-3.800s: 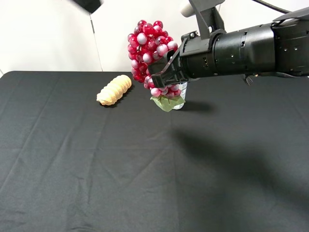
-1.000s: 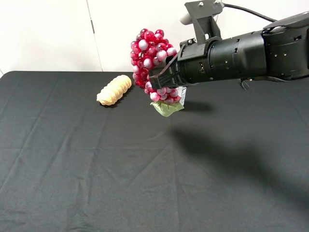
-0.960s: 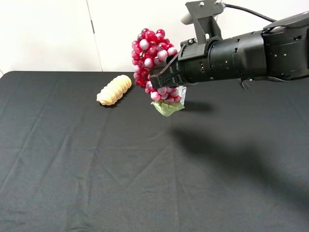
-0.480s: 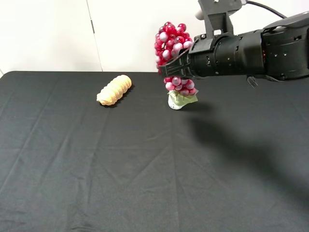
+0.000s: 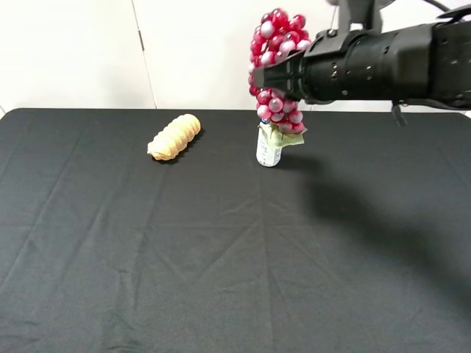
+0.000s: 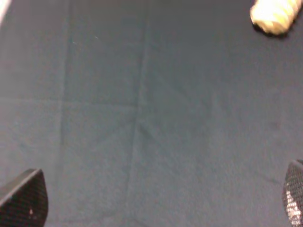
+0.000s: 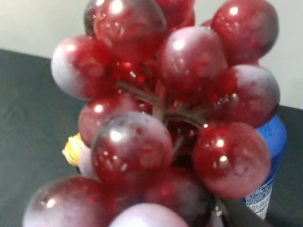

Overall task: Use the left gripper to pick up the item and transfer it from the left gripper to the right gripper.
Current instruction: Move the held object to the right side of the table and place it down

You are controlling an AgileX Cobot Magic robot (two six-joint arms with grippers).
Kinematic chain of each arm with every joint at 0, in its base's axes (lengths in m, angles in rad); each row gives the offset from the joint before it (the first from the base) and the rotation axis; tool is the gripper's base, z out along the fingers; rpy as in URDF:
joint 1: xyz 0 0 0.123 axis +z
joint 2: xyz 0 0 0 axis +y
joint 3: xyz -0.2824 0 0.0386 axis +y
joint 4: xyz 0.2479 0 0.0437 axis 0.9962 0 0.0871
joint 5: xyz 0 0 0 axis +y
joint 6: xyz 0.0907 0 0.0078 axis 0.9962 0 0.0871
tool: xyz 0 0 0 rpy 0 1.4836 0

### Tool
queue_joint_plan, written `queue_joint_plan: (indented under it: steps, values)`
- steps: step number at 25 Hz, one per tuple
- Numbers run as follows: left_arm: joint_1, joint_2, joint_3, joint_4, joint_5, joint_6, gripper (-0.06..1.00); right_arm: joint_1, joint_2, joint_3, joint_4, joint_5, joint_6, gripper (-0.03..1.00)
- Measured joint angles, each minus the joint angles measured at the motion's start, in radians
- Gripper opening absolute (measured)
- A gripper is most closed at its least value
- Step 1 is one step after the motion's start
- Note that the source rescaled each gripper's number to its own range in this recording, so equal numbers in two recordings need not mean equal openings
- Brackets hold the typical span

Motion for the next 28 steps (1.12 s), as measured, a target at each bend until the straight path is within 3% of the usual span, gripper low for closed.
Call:
queue_joint_plan:
  steps: [4,13,22,28]
  values:
    - [0.01,-0.004,0.0,0.0,0.0,0.0,0.99,0.0,-0.065,0.063,0.013,-0.038,0.0,0.03]
    - [0.01,-0.005,0.0,0.0,0.0,0.0,0.98,0.0,-0.146,0.212,0.019,-0.237,0.0,0.03]
    - [0.01,-0.005,0.0,0.0,0.0,0.0,0.98,0.0,-0.068,0.294,0.025,-0.227,0.016,0.03]
    - [0.01,-0.005,0.0,0.0,0.0,0.0,0.98,0.0,0.037,0.296,0.025,-0.131,0.016,0.03]
